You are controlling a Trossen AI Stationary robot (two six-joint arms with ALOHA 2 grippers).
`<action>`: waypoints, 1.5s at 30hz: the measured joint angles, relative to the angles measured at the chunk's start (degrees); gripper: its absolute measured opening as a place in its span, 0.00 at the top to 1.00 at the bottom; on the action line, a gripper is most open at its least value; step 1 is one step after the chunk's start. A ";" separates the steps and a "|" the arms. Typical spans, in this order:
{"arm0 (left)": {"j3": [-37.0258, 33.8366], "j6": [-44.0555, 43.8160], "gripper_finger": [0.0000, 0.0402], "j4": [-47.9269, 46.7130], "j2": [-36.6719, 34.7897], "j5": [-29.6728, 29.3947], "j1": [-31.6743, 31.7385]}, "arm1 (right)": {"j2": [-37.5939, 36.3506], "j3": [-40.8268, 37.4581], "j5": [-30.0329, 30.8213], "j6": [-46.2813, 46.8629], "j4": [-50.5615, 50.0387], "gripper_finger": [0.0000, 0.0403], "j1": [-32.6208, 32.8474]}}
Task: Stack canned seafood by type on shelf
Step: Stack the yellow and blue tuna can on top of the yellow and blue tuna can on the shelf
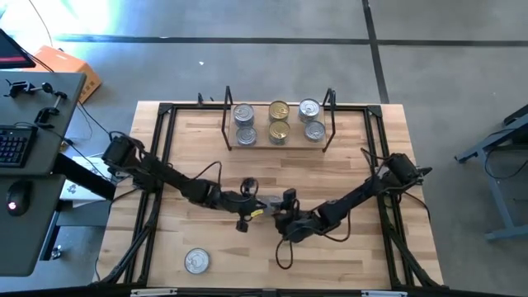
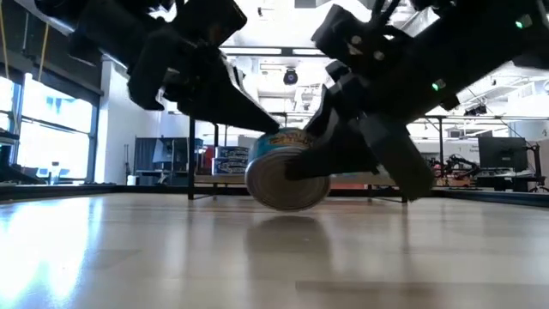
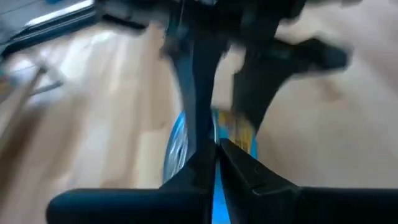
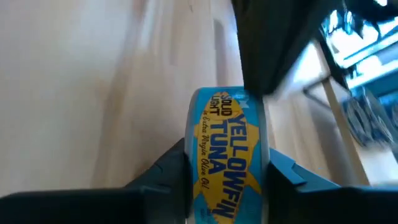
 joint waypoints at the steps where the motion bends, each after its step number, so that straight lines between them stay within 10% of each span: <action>1: 0.05 -0.48 0.96 -3.07 -0.86 -2.31 -0.13 | -0.63 0.85 0.20 1.85 -3.81 0.71 0.06; 7: -0.26 -12.67 0.93 -24.31 -5.23 -10.70 -0.85 | -6.39 12.01 9.86 15.19 -44.11 0.71 1.08; 14: -3.48 -18.46 0.94 -18.96 -4.62 -15.18 -3.92 | -8.30 19.59 16.36 15.58 -76.60 0.71 -13.81; 24: -8.91 -18.43 0.95 -5.16 -4.59 -16.78 -8.54 | -8.28 16.12 8.80 -2.75 -64.74 0.71 -33.22; 40: -9.11 -16.99 0.95 -4.21 -4.59 -18.78 -9.35 | -8.32 16.09 3.76 2.40 -67.73 0.71 -41.63; 45: -9.11 -16.97 0.95 -3.97 -4.59 -18.78 -9.35 | -8.30 16.07 0.88 3.43 -68.88 0.49 -41.56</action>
